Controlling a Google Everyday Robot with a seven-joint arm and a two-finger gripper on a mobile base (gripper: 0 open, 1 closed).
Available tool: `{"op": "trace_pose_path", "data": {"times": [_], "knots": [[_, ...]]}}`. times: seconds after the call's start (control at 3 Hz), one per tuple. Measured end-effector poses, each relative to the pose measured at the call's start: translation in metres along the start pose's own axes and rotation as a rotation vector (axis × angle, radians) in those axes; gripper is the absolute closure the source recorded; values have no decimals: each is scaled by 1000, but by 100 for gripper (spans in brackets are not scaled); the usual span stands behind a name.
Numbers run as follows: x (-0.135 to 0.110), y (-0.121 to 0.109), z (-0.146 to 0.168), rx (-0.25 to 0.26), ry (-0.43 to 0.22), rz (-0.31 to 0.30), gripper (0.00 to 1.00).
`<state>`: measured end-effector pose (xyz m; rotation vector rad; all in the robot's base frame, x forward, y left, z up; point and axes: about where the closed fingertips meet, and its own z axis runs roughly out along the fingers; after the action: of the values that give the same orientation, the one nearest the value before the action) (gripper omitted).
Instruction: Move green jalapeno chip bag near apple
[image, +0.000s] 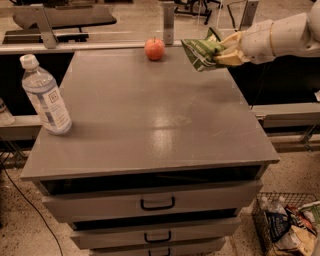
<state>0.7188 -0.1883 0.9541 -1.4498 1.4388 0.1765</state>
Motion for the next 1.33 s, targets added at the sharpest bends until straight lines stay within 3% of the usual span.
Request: {"op": "trace_pose_path", "data": {"times": [0.33, 0.67, 1.0, 1.33], "knots": [[3, -10, 39, 20, -101, -31, 100], [5, -24, 70, 29, -160, -60, 100], [11, -35, 92, 24, -146, -91, 100], [21, -41, 101, 4, -75, -117, 100]]}}
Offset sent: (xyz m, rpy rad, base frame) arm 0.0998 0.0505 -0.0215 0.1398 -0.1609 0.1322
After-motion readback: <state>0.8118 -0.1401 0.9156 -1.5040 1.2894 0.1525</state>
